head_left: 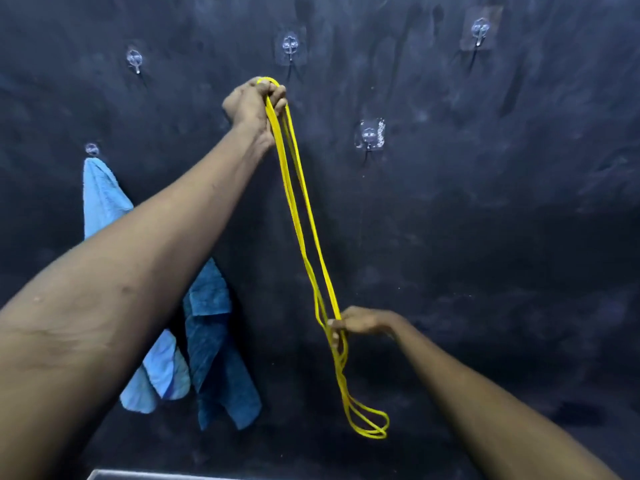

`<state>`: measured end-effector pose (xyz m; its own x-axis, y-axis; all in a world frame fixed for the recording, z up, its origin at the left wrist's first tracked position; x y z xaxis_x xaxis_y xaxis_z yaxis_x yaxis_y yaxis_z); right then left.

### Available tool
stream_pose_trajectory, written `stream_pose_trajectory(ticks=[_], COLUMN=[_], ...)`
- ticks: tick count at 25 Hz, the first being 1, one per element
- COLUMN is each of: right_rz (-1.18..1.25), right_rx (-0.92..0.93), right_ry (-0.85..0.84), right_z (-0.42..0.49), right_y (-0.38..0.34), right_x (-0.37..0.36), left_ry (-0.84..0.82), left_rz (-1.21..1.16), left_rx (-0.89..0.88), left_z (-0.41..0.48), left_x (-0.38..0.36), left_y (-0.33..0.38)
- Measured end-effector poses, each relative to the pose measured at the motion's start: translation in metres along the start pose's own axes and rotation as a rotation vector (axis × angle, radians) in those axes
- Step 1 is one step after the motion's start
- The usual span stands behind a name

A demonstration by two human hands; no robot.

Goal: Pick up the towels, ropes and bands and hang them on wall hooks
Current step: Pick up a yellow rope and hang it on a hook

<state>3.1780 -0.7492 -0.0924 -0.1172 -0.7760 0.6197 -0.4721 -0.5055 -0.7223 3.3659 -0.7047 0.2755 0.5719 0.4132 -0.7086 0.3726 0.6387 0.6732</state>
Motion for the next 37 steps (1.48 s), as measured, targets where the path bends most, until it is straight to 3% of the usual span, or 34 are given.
stream_pose_trajectory(ticks=[2, 5, 10, 13, 15, 18, 21, 23, 28, 30, 34, 37], right_rz=[-0.230, -0.491, -0.416, -0.212, -0.127, -0.079, -0.004, 0.079, 0.322, 0.366, 0.666, 0.449], right_rx=[-0.068, 0.077, 0.446, 0.489, 0.450, 0.403, 0.380, 0.390, 0.391, 0.366, 0.407, 0.430], right_ry=[0.046, 0.322, 0.626, 0.761, 0.778, 0.773, 0.732, 0.683, 0.320, 0.286, 0.283, 0.457], right_z=[0.000, -0.013, -0.042, -0.054, -0.052, -0.042, -0.033, -0.036, -0.035, -0.033, -0.034, -0.036], right_y=[0.009, -0.042, -0.150, -0.176, -0.175, -0.169, -0.165, -0.164, -0.150, -0.139, -0.140, -0.148], right_x=[-0.005, 0.033, 0.107, 0.145, 0.162, 0.169, 0.166, 0.160, 0.117, 0.105, 0.104, 0.114], left_ry=[0.089, 0.065, -0.222, -0.372, -0.493, -0.594, -0.512, -0.437, -0.455, -0.516, -0.531, -0.501], left_rz=[0.088, 0.423, 0.929, 0.765, 0.536, 0.452, 0.570, 0.525, 0.358, 0.340, 0.476, 0.951], left_rx=[-0.056, -0.062, 0.262, 0.513, 0.642, 0.612, 0.541, 0.526, 0.513, 0.500, 0.475, 0.406], left_z=[0.006, 0.000, -0.038, -0.066, -0.083, -0.090, -0.088, -0.086, -0.081, -0.081, -0.079, -0.077], left_x=[0.032, 0.072, 0.112, 0.118, 0.108, 0.095, 0.091, 0.091, 0.083, 0.078, 0.088, 0.106], left_y=[0.008, -0.015, -0.103, -0.130, -0.135, -0.137, -0.142, -0.139, -0.126, -0.118, -0.111, -0.117])
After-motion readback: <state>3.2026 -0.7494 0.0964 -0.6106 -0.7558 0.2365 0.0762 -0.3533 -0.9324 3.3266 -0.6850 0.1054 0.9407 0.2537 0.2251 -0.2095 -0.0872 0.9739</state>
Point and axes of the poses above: each hand's wrist, its own z-axis towards the middle knuckle, its own x-axis out of the back of the hand, y = z × x, the point moved 7 cm from there along z, towards the middle knuckle, and after that the axes turned 7 degrees about x, right-handed, at the moved point
